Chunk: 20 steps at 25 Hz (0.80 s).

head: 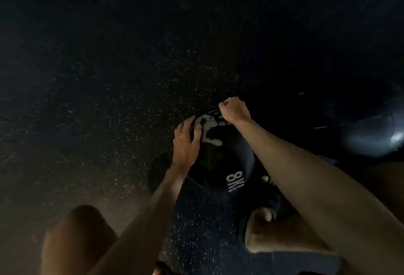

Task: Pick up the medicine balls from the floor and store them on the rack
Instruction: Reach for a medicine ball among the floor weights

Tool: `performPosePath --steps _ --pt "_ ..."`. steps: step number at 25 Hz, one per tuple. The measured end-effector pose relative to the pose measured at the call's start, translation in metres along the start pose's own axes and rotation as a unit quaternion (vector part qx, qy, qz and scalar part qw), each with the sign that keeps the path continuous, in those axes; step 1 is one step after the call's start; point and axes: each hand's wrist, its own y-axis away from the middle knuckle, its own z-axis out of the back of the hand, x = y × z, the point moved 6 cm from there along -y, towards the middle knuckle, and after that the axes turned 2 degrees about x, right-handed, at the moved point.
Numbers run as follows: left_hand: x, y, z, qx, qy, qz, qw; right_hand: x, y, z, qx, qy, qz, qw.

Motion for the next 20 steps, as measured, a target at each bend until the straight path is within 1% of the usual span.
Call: performPosePath --steps 2,4,6,8,11,14,16,17,20 --pt "-0.016 0.000 -0.010 -0.014 -0.035 -0.065 0.997 0.009 -0.051 0.020 0.006 0.013 -0.011 1.000" --pt "-0.035 -0.007 -0.022 -0.041 -0.101 -0.088 0.990 0.013 -0.092 0.033 -0.001 0.030 -0.004 1.000" --pt "-0.055 -0.031 -0.031 -0.067 -0.151 -0.063 0.984 0.015 -0.125 0.043 0.003 0.023 0.019 1.000" --pt "-0.082 -0.067 -0.036 -0.061 -0.180 -0.027 0.981 0.016 -0.138 0.056 0.046 -0.008 0.036 0.998" --pt "-0.108 -0.128 -0.037 0.009 -0.193 0.041 0.980 0.016 -0.127 0.079 0.115 -0.053 0.049 0.991" --pt "-0.110 -0.192 -0.033 0.076 -0.177 0.133 0.972 0.011 -0.108 0.092 0.173 -0.122 0.051 0.976" --pt "-0.106 -0.232 -0.031 0.126 -0.145 0.181 0.964 0.008 -0.110 0.097 0.182 -0.179 0.059 0.965" --pt "-0.103 -0.247 -0.026 0.137 -0.121 0.196 0.963 0.011 -0.114 0.096 0.180 -0.184 0.069 0.964" --pt "-0.103 -0.282 -0.015 0.177 -0.065 0.187 0.964 0.032 -0.134 0.093 0.155 -0.198 0.075 0.965"
